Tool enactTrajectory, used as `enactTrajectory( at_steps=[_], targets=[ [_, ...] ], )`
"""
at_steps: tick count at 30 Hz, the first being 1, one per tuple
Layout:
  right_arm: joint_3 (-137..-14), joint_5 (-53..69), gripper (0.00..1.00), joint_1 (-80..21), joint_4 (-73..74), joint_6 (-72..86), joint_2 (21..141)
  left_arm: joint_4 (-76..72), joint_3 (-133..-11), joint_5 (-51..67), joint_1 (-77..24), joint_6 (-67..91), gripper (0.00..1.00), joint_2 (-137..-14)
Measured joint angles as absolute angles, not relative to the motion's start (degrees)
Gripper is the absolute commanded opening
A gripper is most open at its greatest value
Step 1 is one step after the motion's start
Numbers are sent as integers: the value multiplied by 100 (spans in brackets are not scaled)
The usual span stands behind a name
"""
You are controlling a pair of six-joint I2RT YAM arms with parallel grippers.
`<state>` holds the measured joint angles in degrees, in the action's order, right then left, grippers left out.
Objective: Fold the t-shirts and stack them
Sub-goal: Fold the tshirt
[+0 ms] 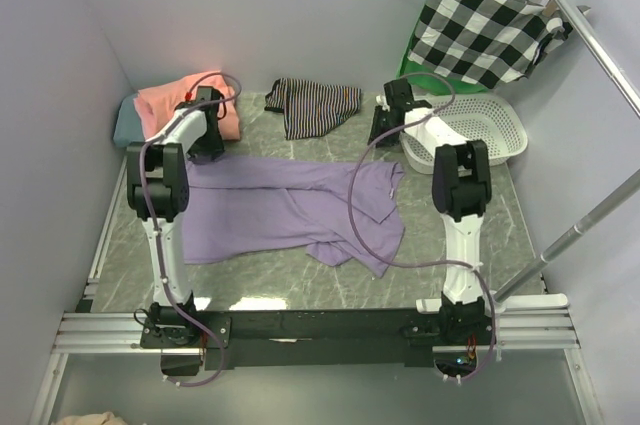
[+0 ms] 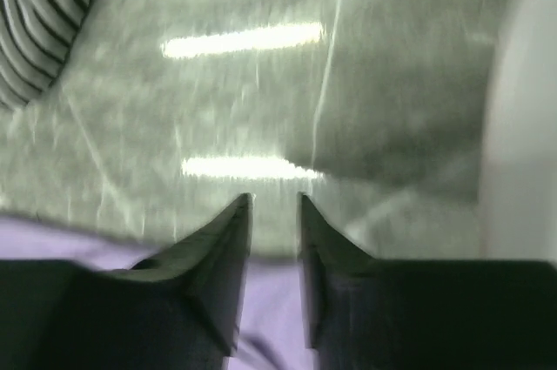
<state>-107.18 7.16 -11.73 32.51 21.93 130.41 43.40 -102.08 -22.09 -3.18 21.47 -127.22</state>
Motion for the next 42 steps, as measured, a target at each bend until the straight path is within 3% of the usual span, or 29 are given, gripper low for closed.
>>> enactTrajectory(
  at_steps=[3,11,23,34,42],
  targets=[
    [-9874,764,54,-1175,3002,2045,12210,3999,-9673,-2025,-329,2167,63,-12193],
    [-8112,961,52,-1632,2482,1964,9459,3120,-8007,-1632,-749,2359,62,-9297],
    [-4906,731,46,-4021,2609,3162,8165,3516,-5072,-1424,-1616,3288,63,-6753],
    [-4884,-134,46,-5586,2593,4283,8246,3881,-4753,-1643,-1782,3870,62,-6154],
    [-5297,-1026,46,-5865,2932,4589,8949,3879,-4744,-1643,-1782,3879,63,-6211]
  ],
)
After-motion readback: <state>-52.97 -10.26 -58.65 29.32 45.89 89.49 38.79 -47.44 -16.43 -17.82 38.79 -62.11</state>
